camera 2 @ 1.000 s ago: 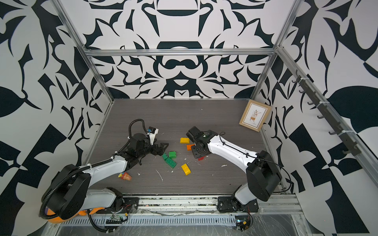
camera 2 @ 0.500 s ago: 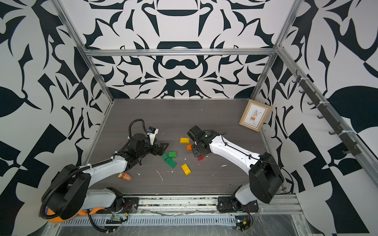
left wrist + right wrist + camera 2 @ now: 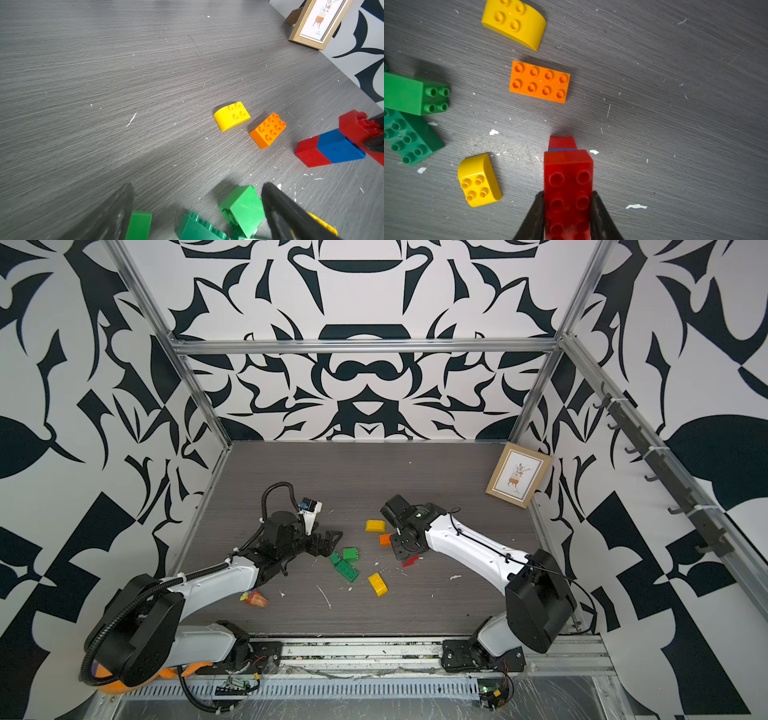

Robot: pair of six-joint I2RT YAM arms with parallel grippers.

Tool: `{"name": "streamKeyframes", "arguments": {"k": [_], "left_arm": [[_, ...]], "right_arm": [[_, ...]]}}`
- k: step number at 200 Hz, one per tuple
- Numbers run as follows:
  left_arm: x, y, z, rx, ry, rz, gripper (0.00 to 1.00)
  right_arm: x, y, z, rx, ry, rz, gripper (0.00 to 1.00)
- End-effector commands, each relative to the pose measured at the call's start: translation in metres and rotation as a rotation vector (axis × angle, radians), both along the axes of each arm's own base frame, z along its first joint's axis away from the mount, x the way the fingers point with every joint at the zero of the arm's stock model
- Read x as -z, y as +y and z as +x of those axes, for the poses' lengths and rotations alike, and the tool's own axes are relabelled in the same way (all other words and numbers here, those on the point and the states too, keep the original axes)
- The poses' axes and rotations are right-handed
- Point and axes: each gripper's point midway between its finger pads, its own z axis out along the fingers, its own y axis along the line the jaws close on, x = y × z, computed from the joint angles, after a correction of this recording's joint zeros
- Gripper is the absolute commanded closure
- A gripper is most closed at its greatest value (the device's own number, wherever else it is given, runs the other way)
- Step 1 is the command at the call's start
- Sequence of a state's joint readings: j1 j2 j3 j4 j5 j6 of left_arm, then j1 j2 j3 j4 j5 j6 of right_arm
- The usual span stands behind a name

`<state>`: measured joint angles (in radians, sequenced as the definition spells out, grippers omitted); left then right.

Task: Assemble an ice cream with lego
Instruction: Assemble the lego brick with the lego brick.

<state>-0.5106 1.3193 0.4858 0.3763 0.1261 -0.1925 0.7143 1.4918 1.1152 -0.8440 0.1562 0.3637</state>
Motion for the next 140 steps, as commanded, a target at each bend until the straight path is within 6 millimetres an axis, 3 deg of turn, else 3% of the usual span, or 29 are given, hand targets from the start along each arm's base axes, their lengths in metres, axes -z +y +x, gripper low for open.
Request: {"name": "streamKeyframes", "arguments": {"k": [1,41,140], "left_arm": [[-0.009,0.0,0.005,-0.007,-0.023,-0.002,0.01],[-0.011,-0.001,0.005,-0.004,-0.026,-0.005,0.01],[-0.012,0.0,0.005,-0.005,-0.03,-0.002,0.01]], "right_arm": [[-0.007,-0.006,0.001,0.015,0.003,-0.035,0.73],[-0.01,-0.003,0.003,0.021,-0.007,-0.023,0.62],[-0.019,0.009,0.011,0.014,-0.037,0.026,0.53]]}}
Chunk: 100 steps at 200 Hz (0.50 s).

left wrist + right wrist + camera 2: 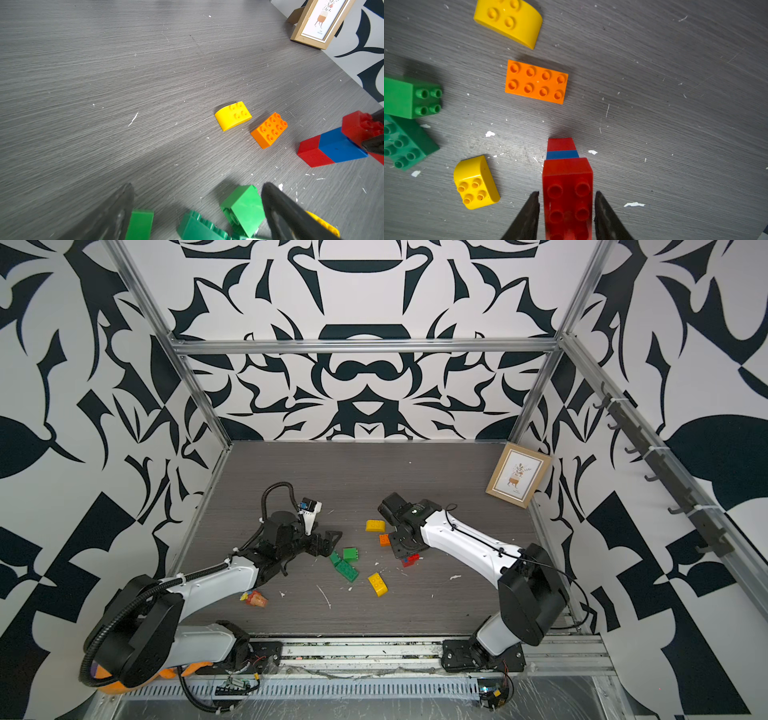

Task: Assemble an ice cream with lego
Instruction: Assemble the lego brick with the lego brick.

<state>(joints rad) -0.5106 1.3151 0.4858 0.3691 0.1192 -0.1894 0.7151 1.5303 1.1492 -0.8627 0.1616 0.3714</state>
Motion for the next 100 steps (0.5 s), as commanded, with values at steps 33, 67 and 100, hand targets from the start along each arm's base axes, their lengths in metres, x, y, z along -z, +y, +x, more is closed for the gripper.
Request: {"name": "streamKeyframes", "arguments": {"k": [33,67,100], "left_arm": [[-0.013,-0.001,0.004,0.0,-0.029,-0.011,0.01],[-0.013,-0.001,0.004,-0.002,-0.031,-0.01,0.01],[-0.014,-0.001,0.004,0.001,-0.032,-0.011,0.01]], "right_arm": [[-0.029,0.009,0.006,0.006,-0.066,0.074,0.49],[-0.032,0.006,0.005,0.0,-0.081,0.072,0.46],[-0.025,0.003,0.002,-0.006,-0.066,0.063,0.45]]}}
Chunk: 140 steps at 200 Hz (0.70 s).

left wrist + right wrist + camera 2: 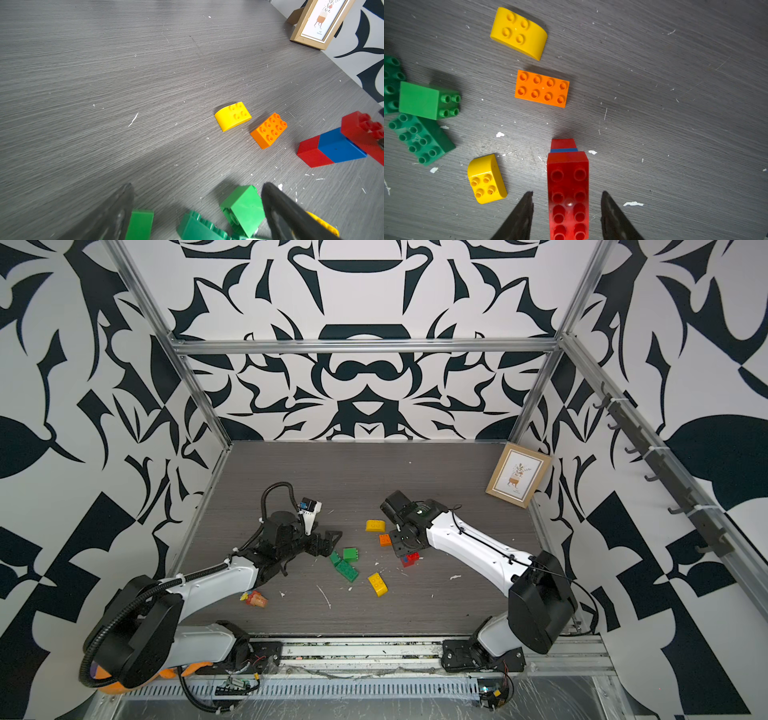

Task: Assemble an ice cream with lego
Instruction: Assemble the lego brick with the lego brick, then adjust the lego brick at the center of the board.

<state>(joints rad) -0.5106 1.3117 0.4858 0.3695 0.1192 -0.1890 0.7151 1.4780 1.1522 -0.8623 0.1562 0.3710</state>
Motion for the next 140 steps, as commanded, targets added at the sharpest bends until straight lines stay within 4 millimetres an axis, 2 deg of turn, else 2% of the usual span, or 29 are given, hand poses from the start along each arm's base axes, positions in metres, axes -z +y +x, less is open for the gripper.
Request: {"name": "streamKeyframes", "arguments": {"k": [1,88,140], "left_arm": [[-0.013,-0.001,0.004,0.001,-0.03,-0.01,0.01],[-0.012,-0.002,0.004,0.0,-0.024,-0.011,0.01],[-0.011,-0.002,0.004,0.0,-0.022,-0.01,0.01]], "right_arm": [[-0.009,0.002,0.002,-0.004,-0.027,0.022,0.45],[0.006,-0.005,-0.002,0.015,0.003,0.016,0.5],[0.01,-0.002,-0.002,0.015,0.013,0.028,0.62]]}}
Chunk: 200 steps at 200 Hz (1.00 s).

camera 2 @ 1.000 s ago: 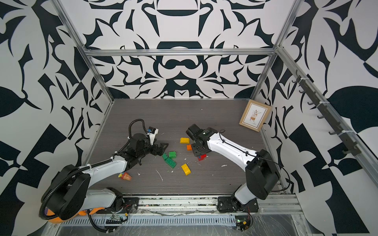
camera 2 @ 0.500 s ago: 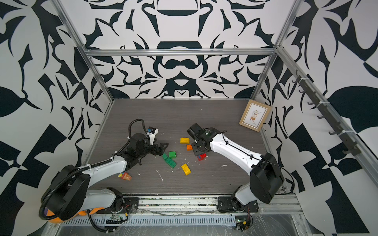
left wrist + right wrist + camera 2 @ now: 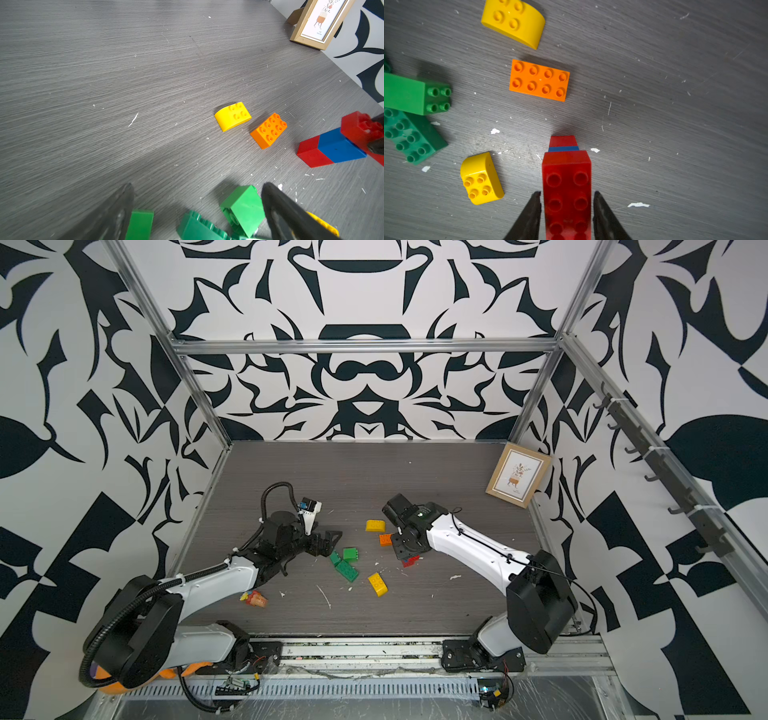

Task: Assemble an ice cream with lego
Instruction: Adjust the lego brick at the center of the board.

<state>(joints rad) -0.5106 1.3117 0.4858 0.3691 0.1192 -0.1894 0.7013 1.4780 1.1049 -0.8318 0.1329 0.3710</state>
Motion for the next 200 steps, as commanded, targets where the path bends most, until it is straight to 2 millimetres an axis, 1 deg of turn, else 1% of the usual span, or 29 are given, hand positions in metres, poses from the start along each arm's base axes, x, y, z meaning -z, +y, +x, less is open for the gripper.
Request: {"name": "streamKeyframes", "arguments": {"k": [1,26,49,91,126,170,200], "left_arm": [[-0.01,-0.002,0.004,0.0,-0.022,-0.01,0.01],[-0.011,-0.002,0.004,-0.001,-0.024,-0.011,0.01],[-0.011,-0.002,0.005,0.0,-0.023,-0.009,0.01],[-0.011,-0.002,0.004,0.0,-0.023,-0.008,0.01],[-0.011,-0.002,0.004,0.0,-0.024,-0.009,0.01],[-0.011,-0.002,0.004,0.001,-0.023,-0.008,0.01],[-0.011,-0.002,0.004,0.0,-0.023,-0.009,0.01]], "right_arm": [[-0.003,0.001,0.002,0.008,-0.014,0.021,0.62],[-0.003,0.002,0.002,0.009,-0.012,0.024,0.69],[-0.002,0.002,0.002,0.01,-0.011,0.023,0.74],[0.01,-0.007,-0.003,0.015,0.022,-0.024,0.75],[0.016,-0.004,-0.003,0.015,0.039,0.0,0.76],[0.029,-0.009,-0.007,0.028,0.08,-0.003,0.79],[0.031,-0.014,-0.012,0.033,0.099,-0.012,0.8]]}}
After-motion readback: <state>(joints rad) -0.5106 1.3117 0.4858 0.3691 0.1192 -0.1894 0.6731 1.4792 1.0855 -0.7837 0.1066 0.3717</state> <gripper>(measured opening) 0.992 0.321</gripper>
